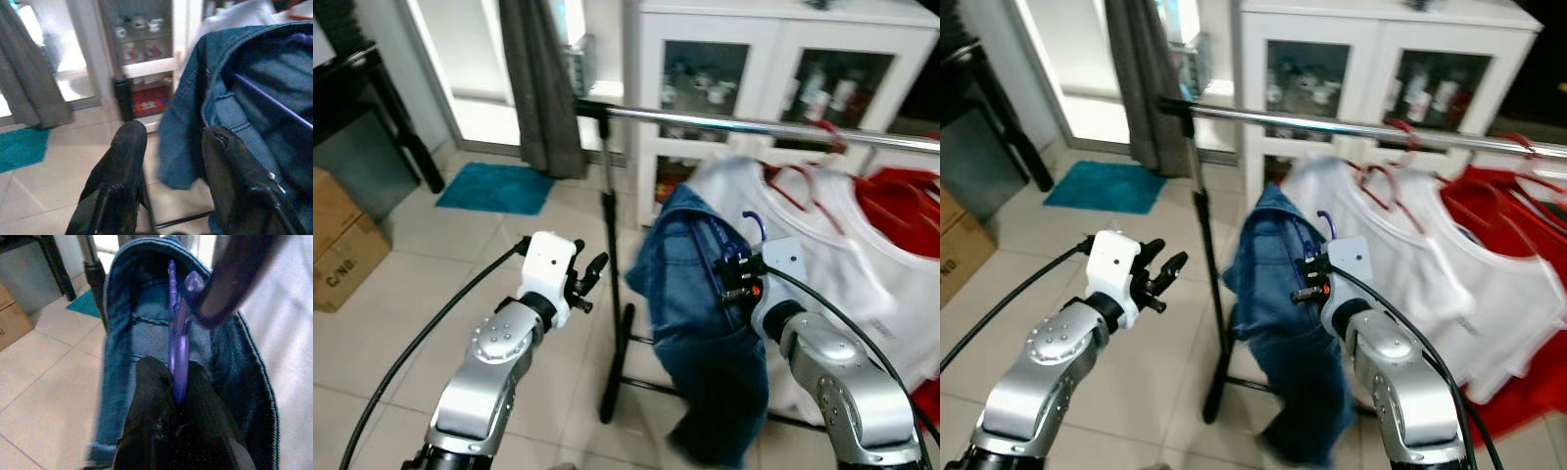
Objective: Hang hanger
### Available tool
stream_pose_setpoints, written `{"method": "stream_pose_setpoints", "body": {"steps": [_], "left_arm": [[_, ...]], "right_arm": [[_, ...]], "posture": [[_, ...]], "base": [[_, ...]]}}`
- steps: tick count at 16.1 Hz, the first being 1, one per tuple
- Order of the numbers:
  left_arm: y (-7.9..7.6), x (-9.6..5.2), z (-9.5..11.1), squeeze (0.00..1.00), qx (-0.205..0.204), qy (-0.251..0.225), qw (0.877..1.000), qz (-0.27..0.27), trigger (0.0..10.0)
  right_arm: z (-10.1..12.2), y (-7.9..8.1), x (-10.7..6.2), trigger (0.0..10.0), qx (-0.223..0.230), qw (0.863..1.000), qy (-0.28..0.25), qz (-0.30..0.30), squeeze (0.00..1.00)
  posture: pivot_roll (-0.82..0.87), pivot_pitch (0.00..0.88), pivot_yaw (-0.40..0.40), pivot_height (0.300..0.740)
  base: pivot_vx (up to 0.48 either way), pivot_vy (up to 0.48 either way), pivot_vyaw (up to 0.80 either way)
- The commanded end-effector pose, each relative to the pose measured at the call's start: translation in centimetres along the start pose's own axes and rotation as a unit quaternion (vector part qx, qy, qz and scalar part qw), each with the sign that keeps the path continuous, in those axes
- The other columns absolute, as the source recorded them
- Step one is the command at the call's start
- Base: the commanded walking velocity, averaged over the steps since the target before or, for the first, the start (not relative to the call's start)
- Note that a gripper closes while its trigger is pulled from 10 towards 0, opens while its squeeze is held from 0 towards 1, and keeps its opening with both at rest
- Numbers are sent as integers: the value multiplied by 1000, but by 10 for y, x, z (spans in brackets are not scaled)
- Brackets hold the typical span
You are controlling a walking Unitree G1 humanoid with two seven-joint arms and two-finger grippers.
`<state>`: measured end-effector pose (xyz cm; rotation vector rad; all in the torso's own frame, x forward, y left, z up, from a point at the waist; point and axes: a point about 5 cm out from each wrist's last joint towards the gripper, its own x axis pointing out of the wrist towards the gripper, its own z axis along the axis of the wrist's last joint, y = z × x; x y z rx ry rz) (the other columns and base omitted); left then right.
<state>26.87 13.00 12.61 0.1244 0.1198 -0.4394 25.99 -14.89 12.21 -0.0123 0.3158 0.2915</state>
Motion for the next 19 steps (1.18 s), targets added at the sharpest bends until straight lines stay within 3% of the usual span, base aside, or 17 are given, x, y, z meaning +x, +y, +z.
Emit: {"method": "stream_pose_setpoints", "body": {"steps": [1, 10, 15, 19], "left_arm": [[5, -2, 0, 0, 7, 1, 1000, 5, 10000], [6, -6, 0, 0, 29, 2, 999, -40, 10000], [7, -13, 12, 0, 9, -32, 994, -101, 10000], [-2, -17, 25, 0, 20, -36, 982, -186, 10000]], "right_arm": [[11, 6, 1, 10000, -3, 1000, -23, 11, 0], [37, -8, 5, 10000, -30, 998, -59, -18, 0], [60, -12, 10, 10000, -28, 995, -92, -19, 0], [76, -16, 35, 10000, -29, 995, -95, -13, 0]], "posture": [[-89, 64, 27, 740], [-85, 48, 29, 740], [-82, 39, 23, 740], [-80, 36, 22, 740]], "base": [[356, 0, 0], [342, 0, 0], [0, 0, 0], [0, 0, 0]]}}
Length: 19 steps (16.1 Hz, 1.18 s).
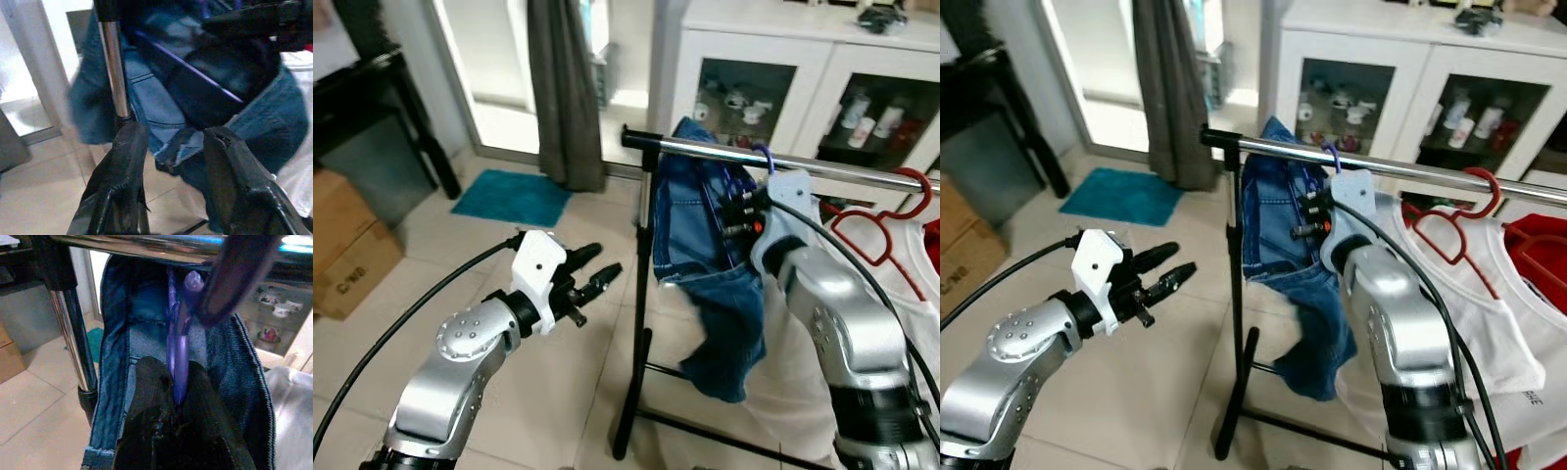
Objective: Hang hanger
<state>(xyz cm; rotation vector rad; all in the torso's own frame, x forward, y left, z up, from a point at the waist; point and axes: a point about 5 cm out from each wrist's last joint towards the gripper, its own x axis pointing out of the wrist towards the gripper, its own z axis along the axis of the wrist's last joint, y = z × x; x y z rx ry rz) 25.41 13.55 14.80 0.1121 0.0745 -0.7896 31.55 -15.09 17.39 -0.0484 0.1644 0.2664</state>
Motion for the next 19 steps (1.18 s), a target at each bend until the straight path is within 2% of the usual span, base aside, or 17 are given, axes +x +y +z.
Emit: {"method": "stream_pose_setpoints", "body": {"steps": [1, 4, 8, 13, 16, 19], "left_arm": [[-2, 2, 6, 0, 11, 3, 1000, -25, 10000], [-6, -3, 6, 0, 9, 16, 998, -63, 10000], [-14, -6, 14, 0, 0, 9, 994, -111, 10000], [-16, -5, 23, 0, -4, -7, 992, -125, 10000], [-9, -3, 32, 0, -1, -34, 993, -109, 10000], [-10, -3, 34, 0, -4, -37, 993, -112, 10000]], "right_arm": [[11, 0, 7, 10000, 7, 1000, -19, 6, 0], [16, -1, 35, 10000, 20, 1000, 0, 5, 0], [17, 1, 49, 10000, 27, 999, 19, 4, 0], [1, 2, 52, 10000, 25, 997, 70, 12, 0], [-3, 2, 52, 10000, 23, 996, 81, 14, 0], [-4, 4, 51, 10000, 22, 996, 81, 17, 0]], "posture": [[-79, 36, 23, 740], [-69, 36, 24, 740], [-60, 37, 18, 740], [-65, 38, 26, 740], [-65, 38, 26, 740], [-65, 37, 28, 740]], "base": [[0, 0, 0], [0, 0, 0], [0, 0, 0], [0, 0, 0], [0, 0, 0], [0, 0, 0]]}}
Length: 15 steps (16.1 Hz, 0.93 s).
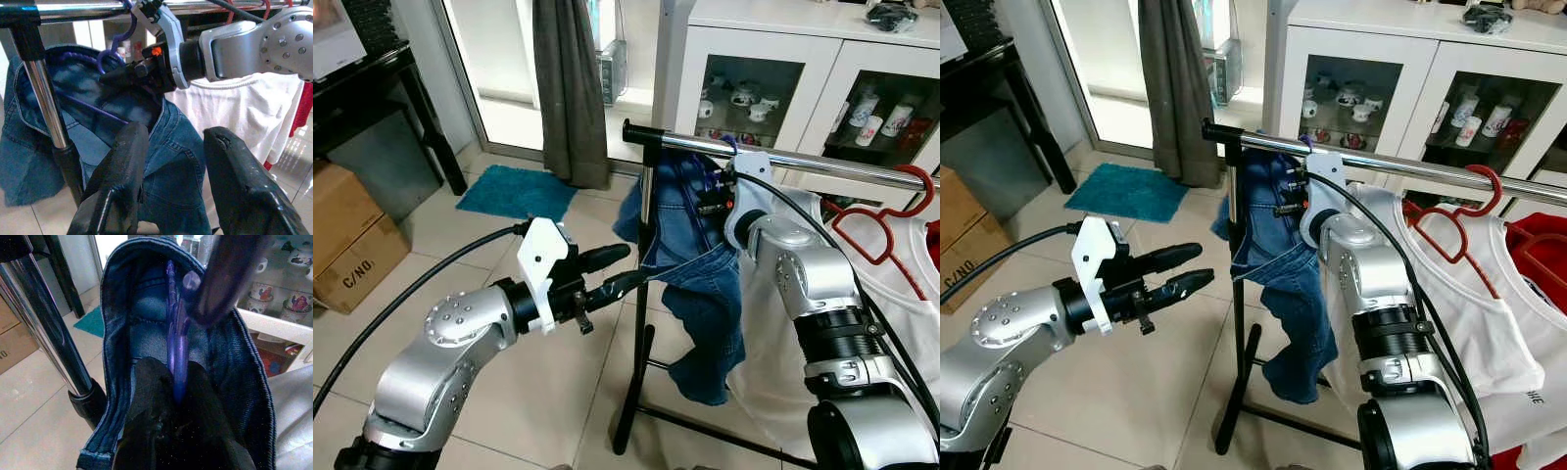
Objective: Hang hanger
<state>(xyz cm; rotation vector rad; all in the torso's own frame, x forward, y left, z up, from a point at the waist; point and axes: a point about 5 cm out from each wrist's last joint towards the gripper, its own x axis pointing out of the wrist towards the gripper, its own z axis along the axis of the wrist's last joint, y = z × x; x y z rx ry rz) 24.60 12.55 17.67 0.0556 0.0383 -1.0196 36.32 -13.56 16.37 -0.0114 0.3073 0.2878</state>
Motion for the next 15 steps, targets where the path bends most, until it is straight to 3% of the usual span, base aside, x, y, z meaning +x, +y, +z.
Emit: {"method": "stream_pose_setpoints", "body": {"steps": [1, 3, 4, 11, 15], "left_arm": [[0, -1, 5, 0, 9, -5, 1000, 1, 10000], [2, -1, 4, 0, 12, -2, 1000, 6, 10000], [5, -1, 3, 0, 17, 4, 1000, 12, 10000], [13, 1, -7, 0, 28, 25, 997, 62, 10000], [16, 1, -9, 0, 29, 23, 996, 84, 10000]], "right_arm": [[-2, 2, 0, 10000, -5, 1000, 11, 3, 0], [3, 2, -2, 10000, 2, 1000, -13, 14, 8], [11, 6, -5, 10000, 14, 998, -42, 35, 1000], [14, 5, -32, 10000, -26, 997, -58, 50, 1000], [20, 11, -49, 10000, -4, 993, -81, 84, 1000]], "posture": [[-64, 37, 29, 740], [-61, 33, 31, 740], [-60, 30, 39, 740], [-66, 41, 41, 740], [-66, 41, 41, 740]], "base": [[0, 0, 0], [0, 0, 0], [0, 0, 0], [0, 0, 0], [0, 0, 0]]}}
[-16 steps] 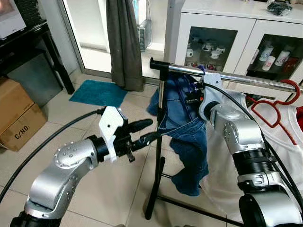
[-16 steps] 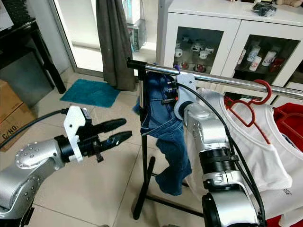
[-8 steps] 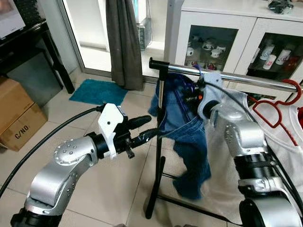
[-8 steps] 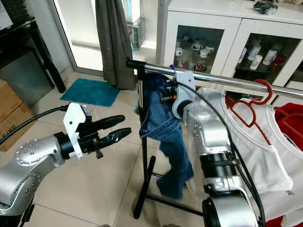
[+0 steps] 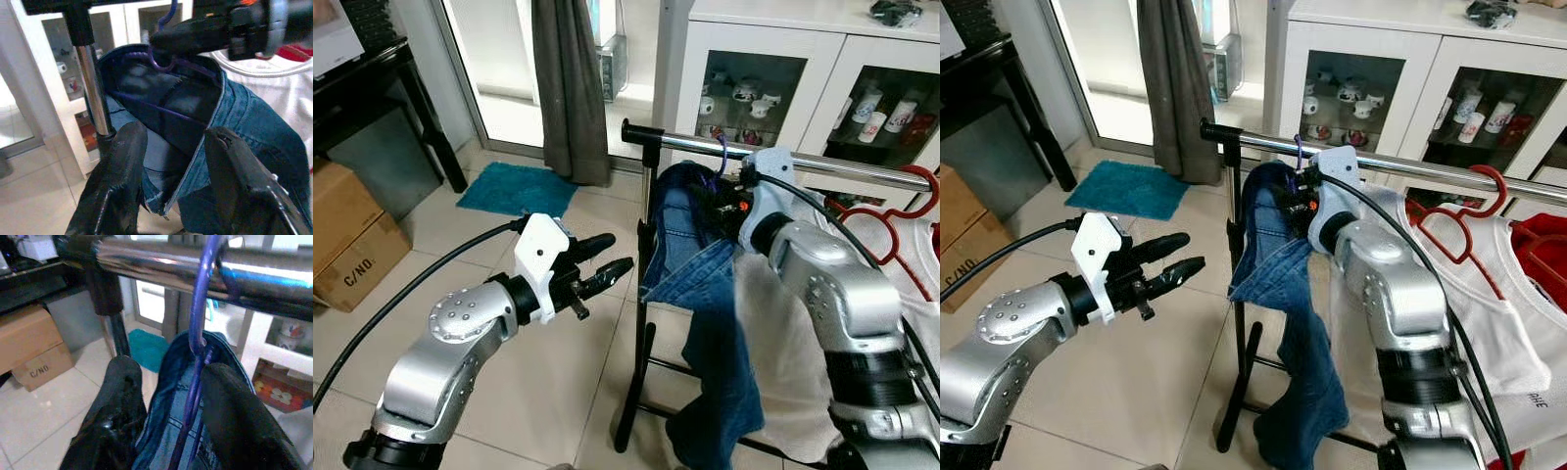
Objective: Hang hanger
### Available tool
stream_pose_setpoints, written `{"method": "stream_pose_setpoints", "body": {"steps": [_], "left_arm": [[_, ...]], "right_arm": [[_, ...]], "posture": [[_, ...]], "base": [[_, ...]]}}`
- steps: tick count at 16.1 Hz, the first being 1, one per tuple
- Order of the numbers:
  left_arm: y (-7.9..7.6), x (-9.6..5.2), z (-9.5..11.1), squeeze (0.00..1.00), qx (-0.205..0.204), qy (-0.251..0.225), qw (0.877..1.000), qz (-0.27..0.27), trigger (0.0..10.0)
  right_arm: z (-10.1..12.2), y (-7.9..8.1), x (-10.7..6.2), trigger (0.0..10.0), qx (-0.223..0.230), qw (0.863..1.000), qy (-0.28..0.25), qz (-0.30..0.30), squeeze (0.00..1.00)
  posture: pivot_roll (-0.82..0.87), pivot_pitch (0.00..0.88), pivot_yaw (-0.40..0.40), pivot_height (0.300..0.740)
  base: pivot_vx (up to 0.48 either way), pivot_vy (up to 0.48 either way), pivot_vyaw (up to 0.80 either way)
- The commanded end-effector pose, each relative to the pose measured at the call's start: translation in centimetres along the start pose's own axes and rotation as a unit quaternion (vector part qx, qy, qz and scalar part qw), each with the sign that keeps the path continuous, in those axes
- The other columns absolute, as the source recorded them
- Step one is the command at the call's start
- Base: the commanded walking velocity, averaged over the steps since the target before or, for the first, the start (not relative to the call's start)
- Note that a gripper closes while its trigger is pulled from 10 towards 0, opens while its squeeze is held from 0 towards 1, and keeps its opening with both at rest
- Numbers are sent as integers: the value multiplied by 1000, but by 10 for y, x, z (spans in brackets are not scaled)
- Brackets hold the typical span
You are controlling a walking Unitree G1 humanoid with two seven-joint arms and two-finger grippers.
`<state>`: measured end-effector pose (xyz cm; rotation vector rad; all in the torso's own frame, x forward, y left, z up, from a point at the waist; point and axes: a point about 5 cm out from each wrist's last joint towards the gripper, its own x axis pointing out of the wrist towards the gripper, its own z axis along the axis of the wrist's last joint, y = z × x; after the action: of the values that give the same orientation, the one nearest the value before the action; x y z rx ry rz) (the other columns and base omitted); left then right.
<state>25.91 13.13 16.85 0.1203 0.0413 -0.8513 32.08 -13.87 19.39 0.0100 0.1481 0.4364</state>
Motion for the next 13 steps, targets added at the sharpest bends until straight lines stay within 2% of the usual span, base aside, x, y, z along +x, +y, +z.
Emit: {"method": "stream_pose_setpoints", "body": {"steps": [1, 2, 3, 4, 5, 8, 11, 13], "left_arm": [[8, 1, -5, 0, -4, 9, 999, 50, 10000], [9, 1, -7, 0, -8, 11, 998, 63, 10000], [10, 1, -7, 0, -17, 2, 997, 76, 10000], [9, 1, -7, 0, -19, -3, 997, 78, 10000], [8, 2, -8, 0, -23, -8, 996, 89, 10000], [9, 5, -12, 0, -34, -1, 991, 128, 10000], [7, 4, -15, 0, -24, 8, 992, 127, 10000], [5, 5, -15, 0, -21, 9, 992, 127, 10000]], "right_arm": [[7, 0, -7, 10000, -28, 999, -18, -19, 1000], [7, -2, -9, 10000, -41, 998, -16, -40, 1000], [4, 0, -15, 10000, -29, 999, -10, -29, 706], [3, 1, -18, 10000, -20, 1000, -11, -19, 259], [4, 6, -23, 10000, -9, 1000, -22, 2, 0], [6, 17, -35, 10000, -20, 998, -51, 31, 0], [7, 17, -45, 10000, -8, 997, -77, 13, 0], [5, 13, -48, 10000, -6, 997, -73, -14, 0]], "posture": [[-67, 44, 50, 740], [-67, 44, 50, 740], [-70, 45, 49, 740], [-70, 45, 49, 740], [-72, 46, 50, 740], [-73, 50, 49, 740], [-72, 52, 49, 740], [-72, 52, 49, 740]], "base": [[0, 0, 0], [0, 0, 0], [0, 0, 0], [0, 0, 0], [0, 0, 0], [0, -96, 0], [0, -367, 0], [0, -371, 0]]}}
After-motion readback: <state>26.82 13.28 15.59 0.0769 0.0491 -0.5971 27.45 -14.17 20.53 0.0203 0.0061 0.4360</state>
